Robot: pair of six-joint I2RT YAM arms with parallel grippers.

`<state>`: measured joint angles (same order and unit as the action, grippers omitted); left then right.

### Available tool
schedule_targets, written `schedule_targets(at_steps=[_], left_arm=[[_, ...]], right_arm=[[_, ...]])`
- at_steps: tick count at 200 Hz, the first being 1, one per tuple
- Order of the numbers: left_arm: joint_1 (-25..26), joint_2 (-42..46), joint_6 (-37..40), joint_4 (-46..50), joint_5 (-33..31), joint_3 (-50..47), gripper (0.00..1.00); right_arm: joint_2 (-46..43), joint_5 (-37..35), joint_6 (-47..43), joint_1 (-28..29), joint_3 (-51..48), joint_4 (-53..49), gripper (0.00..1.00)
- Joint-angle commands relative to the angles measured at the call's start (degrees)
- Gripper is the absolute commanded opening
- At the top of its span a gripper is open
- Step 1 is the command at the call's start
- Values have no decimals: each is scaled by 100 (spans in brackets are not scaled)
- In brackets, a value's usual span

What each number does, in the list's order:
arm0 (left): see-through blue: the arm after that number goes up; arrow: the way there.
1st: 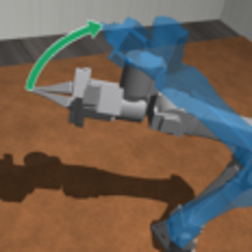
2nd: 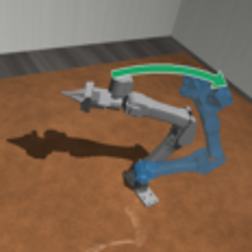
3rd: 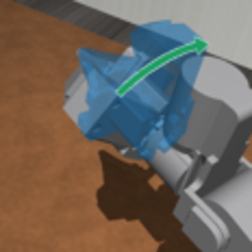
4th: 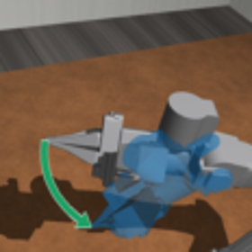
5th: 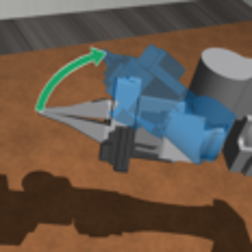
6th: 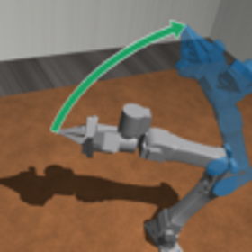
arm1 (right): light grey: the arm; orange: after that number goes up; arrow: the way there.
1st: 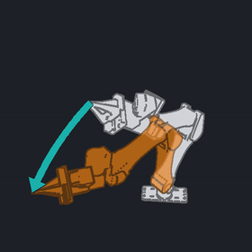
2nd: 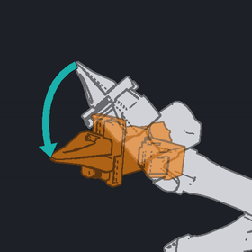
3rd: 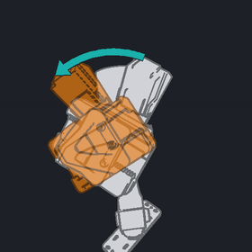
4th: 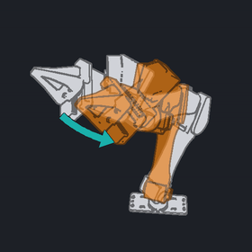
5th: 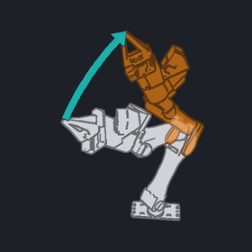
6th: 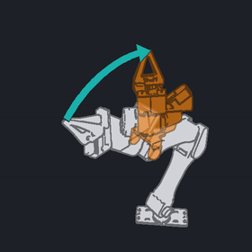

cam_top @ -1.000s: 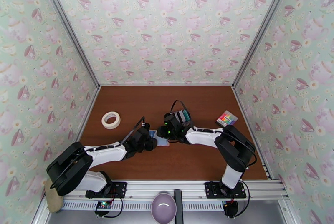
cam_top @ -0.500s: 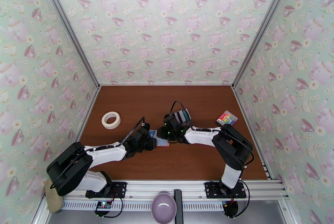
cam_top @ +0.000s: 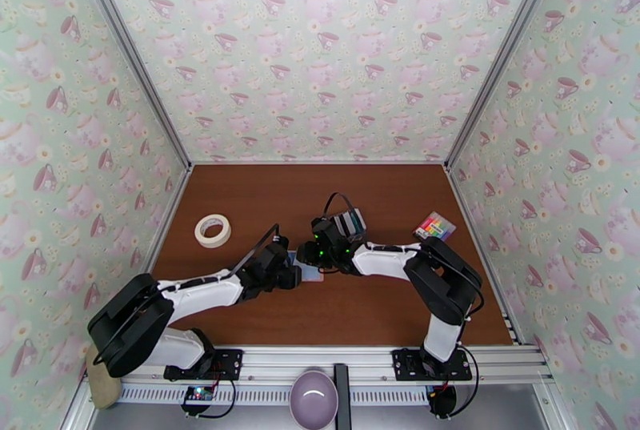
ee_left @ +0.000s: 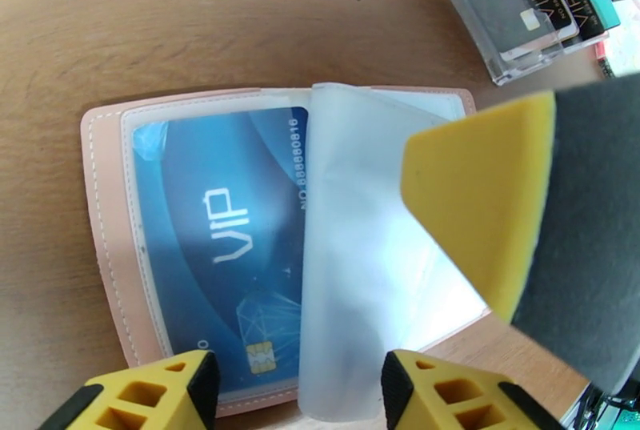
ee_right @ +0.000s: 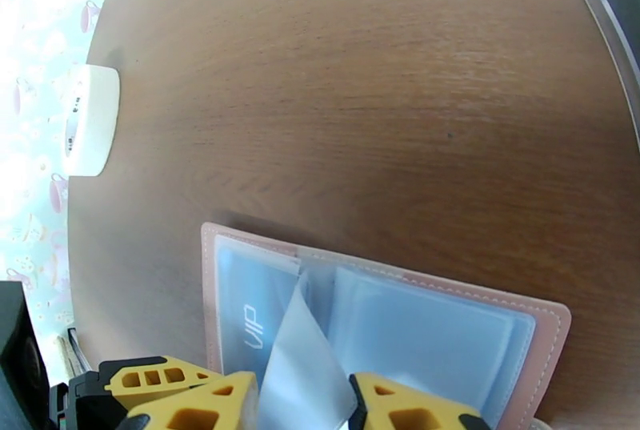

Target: Put the credit cards into the card holder

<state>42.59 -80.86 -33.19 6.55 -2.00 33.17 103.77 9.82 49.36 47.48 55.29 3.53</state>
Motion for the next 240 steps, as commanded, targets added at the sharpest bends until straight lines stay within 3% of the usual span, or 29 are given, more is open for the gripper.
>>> schedule_targets(at_steps=[1, 87, 154, 240], left_arm=[[15, 133, 80, 403, 103, 314, 60], [-48, 380, 354, 898, -172, 633, 61], [-382, 1589, 426, 1082, -278, 185, 60], [-891, 517, 650, 525, 131, -18, 56]], right_arm=[[-176, 169, 145, -22, 193, 171, 36], [-61, 381, 299, 129, 506, 253, 36], [340, 564, 406, 253, 861, 339, 36], [629, 554, 544, 245, 757, 577, 36]])
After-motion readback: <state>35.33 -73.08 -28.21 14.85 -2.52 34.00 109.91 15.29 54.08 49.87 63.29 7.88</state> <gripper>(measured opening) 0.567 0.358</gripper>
